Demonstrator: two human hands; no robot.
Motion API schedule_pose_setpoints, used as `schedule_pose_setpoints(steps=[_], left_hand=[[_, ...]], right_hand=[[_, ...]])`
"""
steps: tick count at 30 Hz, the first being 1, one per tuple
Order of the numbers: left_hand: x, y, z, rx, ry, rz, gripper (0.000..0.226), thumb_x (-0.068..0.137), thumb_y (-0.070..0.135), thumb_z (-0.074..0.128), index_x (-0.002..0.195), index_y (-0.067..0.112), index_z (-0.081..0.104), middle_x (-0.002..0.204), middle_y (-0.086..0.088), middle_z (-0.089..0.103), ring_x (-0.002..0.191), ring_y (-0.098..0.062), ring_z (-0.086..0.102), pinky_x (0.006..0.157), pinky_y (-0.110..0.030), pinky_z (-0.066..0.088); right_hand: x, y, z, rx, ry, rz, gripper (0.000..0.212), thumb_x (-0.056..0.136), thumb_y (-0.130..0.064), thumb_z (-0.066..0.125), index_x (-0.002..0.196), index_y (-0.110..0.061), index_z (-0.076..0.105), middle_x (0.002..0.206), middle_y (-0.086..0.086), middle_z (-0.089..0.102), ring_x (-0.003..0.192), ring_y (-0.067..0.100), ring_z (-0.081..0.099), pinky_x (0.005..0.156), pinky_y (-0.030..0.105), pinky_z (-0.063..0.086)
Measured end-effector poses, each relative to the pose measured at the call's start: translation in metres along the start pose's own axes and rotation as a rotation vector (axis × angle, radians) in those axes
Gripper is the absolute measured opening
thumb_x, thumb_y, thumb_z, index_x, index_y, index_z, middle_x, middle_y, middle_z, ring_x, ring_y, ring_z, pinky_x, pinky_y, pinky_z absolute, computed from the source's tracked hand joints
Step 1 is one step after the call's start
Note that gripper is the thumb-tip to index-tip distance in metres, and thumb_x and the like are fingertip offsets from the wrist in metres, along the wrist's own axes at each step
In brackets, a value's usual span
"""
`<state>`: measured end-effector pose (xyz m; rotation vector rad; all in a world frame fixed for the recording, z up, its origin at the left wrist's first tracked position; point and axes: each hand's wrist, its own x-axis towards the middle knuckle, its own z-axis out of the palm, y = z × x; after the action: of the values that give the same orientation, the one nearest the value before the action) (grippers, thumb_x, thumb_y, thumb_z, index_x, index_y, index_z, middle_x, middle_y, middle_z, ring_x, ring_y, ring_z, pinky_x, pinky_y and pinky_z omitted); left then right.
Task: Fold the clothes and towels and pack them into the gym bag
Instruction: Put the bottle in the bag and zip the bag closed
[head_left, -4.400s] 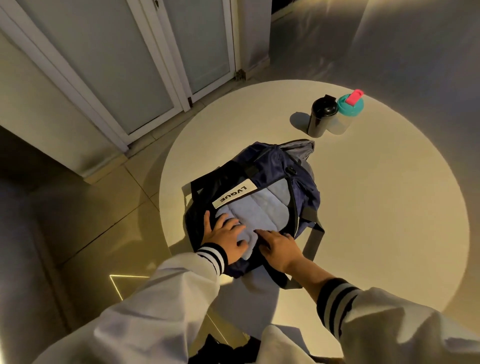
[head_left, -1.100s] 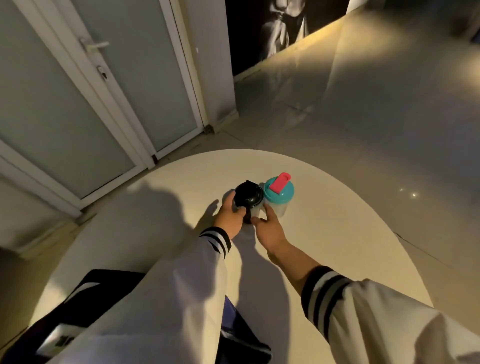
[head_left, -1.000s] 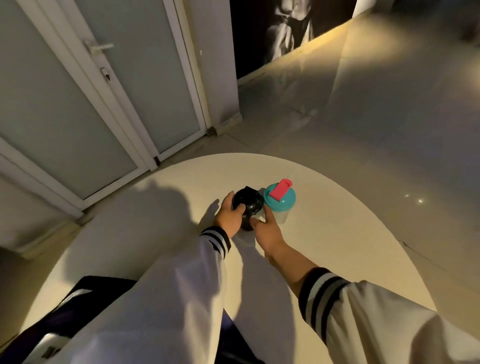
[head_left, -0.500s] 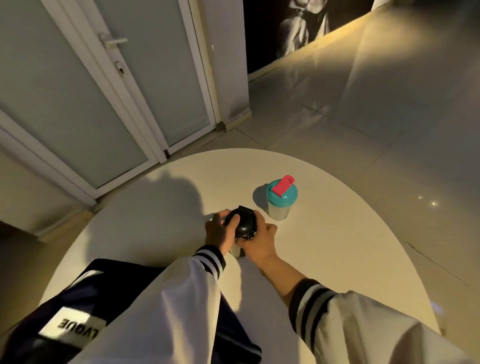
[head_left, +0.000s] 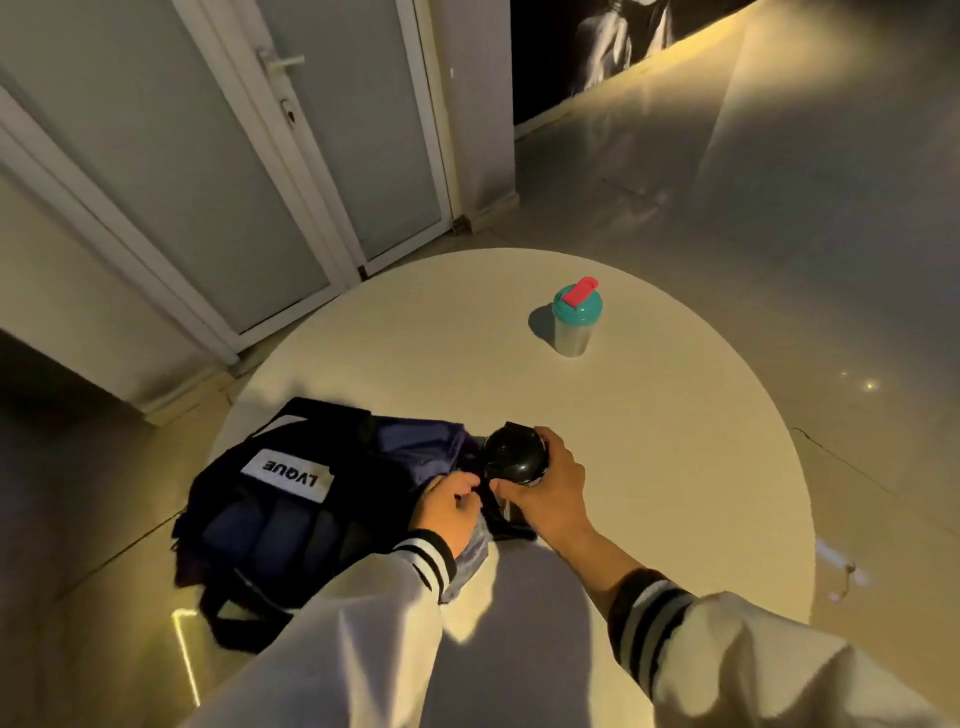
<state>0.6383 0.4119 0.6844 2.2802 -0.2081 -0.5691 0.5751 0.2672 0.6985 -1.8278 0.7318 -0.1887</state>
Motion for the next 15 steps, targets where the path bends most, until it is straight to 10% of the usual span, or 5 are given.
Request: schedule_pose_setpoints(steps=[9, 15], left_hand=[[-0.076, -0.064, -0.011, 0.352, -0.003, -0.156, 0.042, 0.089, 0.026, 0.067, 0.129, 0.038, 0.060, 0.165, -0.005, 0.003, 0.148, -0.032, 0.014, 0.120, -0.033, 0.019], [-0.067, -0.071, -0.009, 0.328, -0.068, -0.200, 0.054, 0.088, 0.025, 0.070, 0.139, 0.032, 0.054, 0.163, -0.008, 0.015, 0.146, -0.034, 0.021, 0.120, -0.034, 0.019]], right_hand=[[-0.082, 0.015, -0.004, 0.143, -0.009, 0.010, 0.085, 0.063, -0.023, 0.093, 0.130, -0.036, 0.044, 0.118, -0.010, 0.058, 0.111, 0.017, 0.060, 0.096, 0.031, 0.051], [-0.092, 0.031, 0.001, 0.182, -0.068, 0.031, 0.084, 0.065, -0.009, 0.091, 0.125, -0.037, 0.040, 0.115, -0.016, 0.057, 0.108, 0.017, 0.060, 0.077, 0.009, 0.048]])
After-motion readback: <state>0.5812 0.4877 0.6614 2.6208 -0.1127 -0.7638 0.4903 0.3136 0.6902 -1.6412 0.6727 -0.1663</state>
